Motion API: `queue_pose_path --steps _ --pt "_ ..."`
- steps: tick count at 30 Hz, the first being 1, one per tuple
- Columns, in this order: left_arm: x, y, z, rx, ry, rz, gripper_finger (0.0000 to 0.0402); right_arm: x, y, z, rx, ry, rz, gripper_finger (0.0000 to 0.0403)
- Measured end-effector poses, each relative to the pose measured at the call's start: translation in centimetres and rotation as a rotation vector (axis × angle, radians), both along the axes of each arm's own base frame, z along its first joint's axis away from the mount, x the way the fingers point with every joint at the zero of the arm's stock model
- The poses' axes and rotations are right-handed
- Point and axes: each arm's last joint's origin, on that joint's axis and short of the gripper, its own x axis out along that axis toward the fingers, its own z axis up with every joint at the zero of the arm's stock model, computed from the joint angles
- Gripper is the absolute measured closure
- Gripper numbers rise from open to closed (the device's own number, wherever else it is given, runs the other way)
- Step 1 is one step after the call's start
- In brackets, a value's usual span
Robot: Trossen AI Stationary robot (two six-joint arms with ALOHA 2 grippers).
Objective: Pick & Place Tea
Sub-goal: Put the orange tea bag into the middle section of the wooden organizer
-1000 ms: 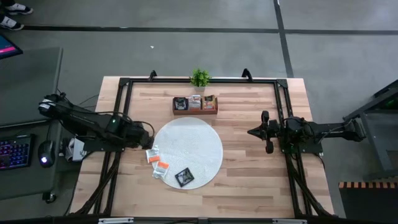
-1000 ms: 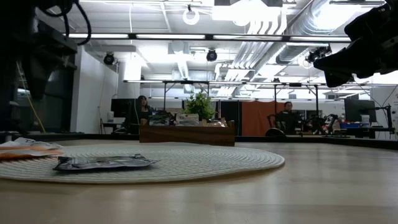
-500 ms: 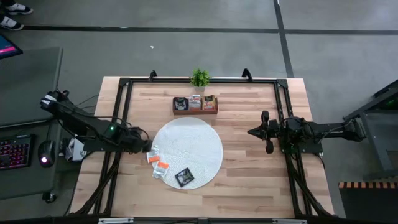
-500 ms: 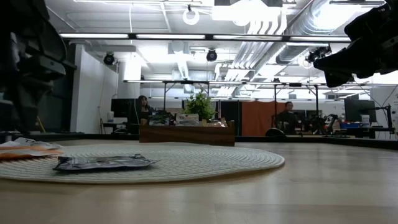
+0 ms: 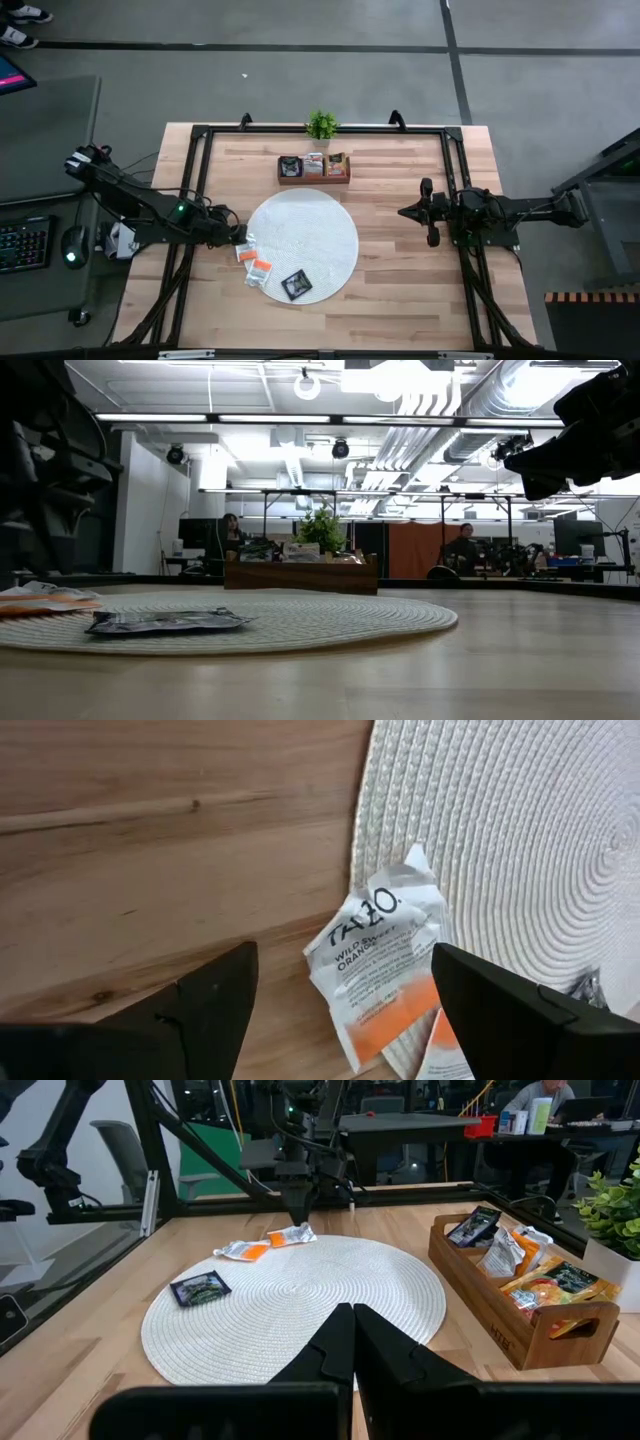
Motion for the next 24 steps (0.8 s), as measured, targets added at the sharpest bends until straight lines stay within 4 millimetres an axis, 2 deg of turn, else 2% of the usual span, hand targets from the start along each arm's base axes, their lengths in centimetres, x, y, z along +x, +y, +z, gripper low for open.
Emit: queue_pose_path --steps 15,24 --pt "0.41 0.03 0.18 0.033 -0.064 0.031 0.0106 0.00 0.00 0.00 0.000 0.000 -0.001 0.0402" --pt "0.61 -0.27 0.28 -0.015 -0.070 -0.023 0.0106 0.00 0.00 0.00 0.000 0.000 0.000 0.0402"
